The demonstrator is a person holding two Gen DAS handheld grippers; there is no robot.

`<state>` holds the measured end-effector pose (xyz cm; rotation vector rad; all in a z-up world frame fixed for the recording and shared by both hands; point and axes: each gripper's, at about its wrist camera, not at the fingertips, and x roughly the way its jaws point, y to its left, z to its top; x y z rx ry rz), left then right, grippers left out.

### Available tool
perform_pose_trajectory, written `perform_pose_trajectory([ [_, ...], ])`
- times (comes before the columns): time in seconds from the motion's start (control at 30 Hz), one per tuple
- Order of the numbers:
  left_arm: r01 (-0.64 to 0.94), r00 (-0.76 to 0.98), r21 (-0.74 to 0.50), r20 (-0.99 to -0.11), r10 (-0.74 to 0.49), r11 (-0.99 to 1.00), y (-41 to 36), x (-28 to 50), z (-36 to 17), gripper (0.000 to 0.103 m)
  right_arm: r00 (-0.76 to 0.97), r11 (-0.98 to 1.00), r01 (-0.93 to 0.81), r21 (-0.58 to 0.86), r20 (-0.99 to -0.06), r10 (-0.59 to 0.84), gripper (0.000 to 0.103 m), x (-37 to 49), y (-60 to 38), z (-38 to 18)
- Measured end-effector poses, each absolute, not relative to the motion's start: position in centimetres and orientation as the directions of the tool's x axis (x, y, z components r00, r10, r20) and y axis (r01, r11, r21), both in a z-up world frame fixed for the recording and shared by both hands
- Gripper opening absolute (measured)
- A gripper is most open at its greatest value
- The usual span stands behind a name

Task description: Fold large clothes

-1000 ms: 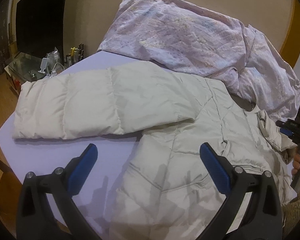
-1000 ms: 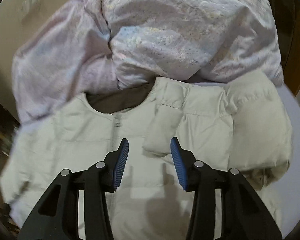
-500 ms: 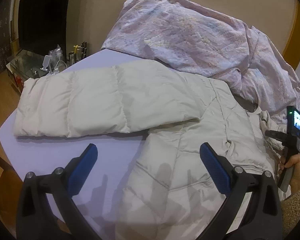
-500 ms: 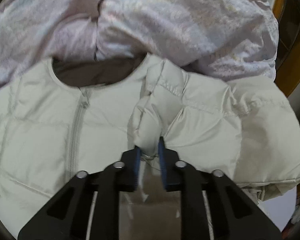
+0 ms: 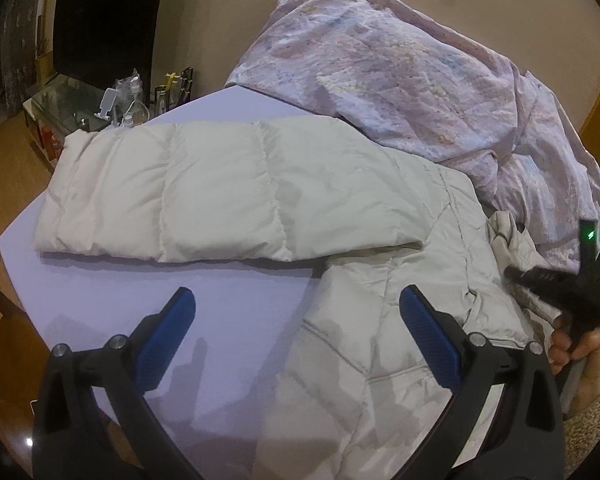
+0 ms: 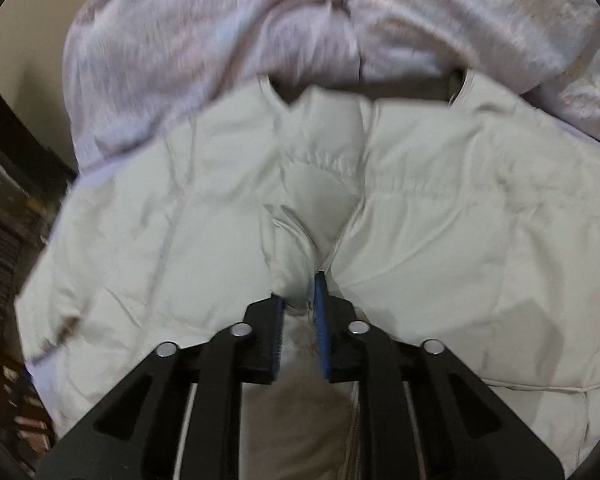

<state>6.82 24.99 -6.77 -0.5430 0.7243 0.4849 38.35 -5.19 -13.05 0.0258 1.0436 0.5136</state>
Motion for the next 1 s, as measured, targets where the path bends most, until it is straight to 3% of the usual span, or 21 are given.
perform_pose_trajectory([
  [0.07, -0.589, 0.652, -0.295, -0.723, 0.227, 0.752, 25.2, 6.5, -6.8, 0.101, 0.385, 0.876, -0.423, 0.233, -0.829, 0.407, 0.042, 37.9, -4.7, -12.8],
  [0.1, -0.594, 0.651, -0.298, -0.723, 0.229, 0.747, 25.5, 6.3, -6.8, 0.101, 0.372, 0.865, -0.438, 0.244, -0.827, 0.422, 0.058, 37.5, -4.6, -12.3],
  [0.13, -0.597, 0.650, -0.301, -0.724, 0.229, 0.744, 25.6, 6.2, -6.8, 0.101, 0.377, 0.856, -0.449, 0.258, -0.813, 0.443, 0.062, 37.1, -4.7, -11.5],
  [0.2, -0.602, 0.651, -0.315, -0.725, 0.224, 0.734, 26.1, 5.7, -6.9, 0.101, 0.432, 0.847, -0.461, 0.263, -0.767, 0.474, 0.061, 36.0, -5.3, -9.9],
  [0.3, -0.617, 0.647, -0.332, -0.730, 0.220, 0.713, 26.8, 5.1, -7.3, 0.101, 0.532, 0.871, -0.425, 0.246, -0.711, 0.460, 0.049, 36.2, -6.7, -7.8],
  [0.43, -0.640, 0.639, -0.351, -0.738, 0.219, 0.683, 27.8, 4.3, -7.8, 0.101, 0.563, 0.932, -0.312, 0.187, -0.753, 0.340, 0.045, 38.5, -7.3, -9.1],
  [0.5, -0.657, 0.628, -0.354, -0.746, 0.223, 0.665, 28.4, 4.0, -8.1, 0.101, 0.493, 0.947, -0.304, 0.101, -0.834, 0.247, 0.046, 39.7, -6.0, -12.1],
  [0.6, -0.681, 0.611, -0.356, -0.757, 0.230, 0.640, 29.4, 3.5, -8.5, 0.101, 0.541, 0.941, -0.336, -0.039, -0.825, 0.159, 0.046, 38.7, -4.2, -13.1],
  [0.8, -0.734, 0.609, -0.429, -0.759, 0.230, 0.527, 32.9, 1.8, -9.3, 0.097, 0.456, 0.941, -0.301, 0.157, -0.842, 0.287, 0.049, 39.2, -6.5, -12.4],
  [1.0, -0.741, 0.655, -0.569, -0.730, 0.198, 0.356, 36.0, -0.7, -10.6, 0.090, 0.452, 0.936, -0.301, 0.181, -0.837, 0.307, 0.052, 38.2, -7.0, -12.3],
])
